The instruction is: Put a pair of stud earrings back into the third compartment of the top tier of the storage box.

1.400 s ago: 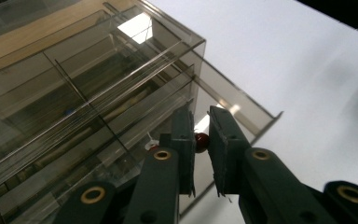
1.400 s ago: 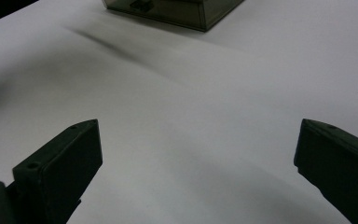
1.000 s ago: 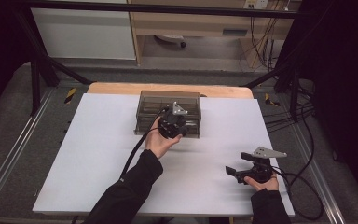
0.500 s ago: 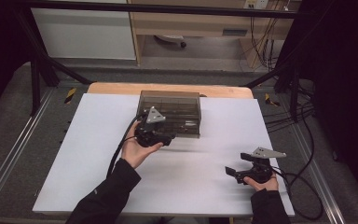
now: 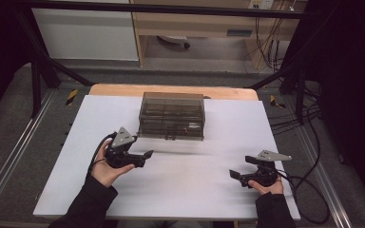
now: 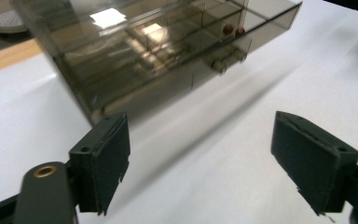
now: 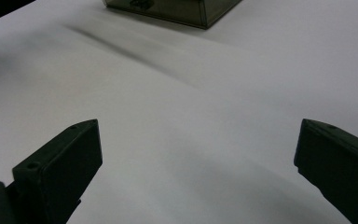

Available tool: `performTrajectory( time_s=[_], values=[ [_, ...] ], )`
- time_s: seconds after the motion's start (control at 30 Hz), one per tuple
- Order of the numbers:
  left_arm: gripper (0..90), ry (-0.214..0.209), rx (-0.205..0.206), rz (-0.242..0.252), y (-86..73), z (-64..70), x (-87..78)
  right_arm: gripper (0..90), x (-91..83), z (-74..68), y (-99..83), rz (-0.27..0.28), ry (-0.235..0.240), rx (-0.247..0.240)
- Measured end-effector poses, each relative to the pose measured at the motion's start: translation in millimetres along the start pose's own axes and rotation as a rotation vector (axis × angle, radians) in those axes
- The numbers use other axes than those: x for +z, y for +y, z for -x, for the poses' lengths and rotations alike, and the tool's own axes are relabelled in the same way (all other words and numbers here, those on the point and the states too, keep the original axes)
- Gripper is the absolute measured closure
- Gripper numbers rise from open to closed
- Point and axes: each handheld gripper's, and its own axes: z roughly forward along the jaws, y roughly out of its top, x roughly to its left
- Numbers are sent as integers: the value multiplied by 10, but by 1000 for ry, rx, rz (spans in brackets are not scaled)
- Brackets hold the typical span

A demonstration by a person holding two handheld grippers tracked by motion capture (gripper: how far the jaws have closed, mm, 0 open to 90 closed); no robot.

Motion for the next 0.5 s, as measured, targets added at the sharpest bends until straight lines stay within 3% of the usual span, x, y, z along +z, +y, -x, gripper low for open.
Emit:
performTrajectory(
  time_s=[0.23, 0.5],
  values=[
    [155, 28, -29, -18, -391, -165, -142, 13, 1, 3, 0, -3, 1, 1],
    [137, 60, -69, -6, -652, -371, -288, 13, 19, -4, -7, -11, 4, 3]
  ],
)
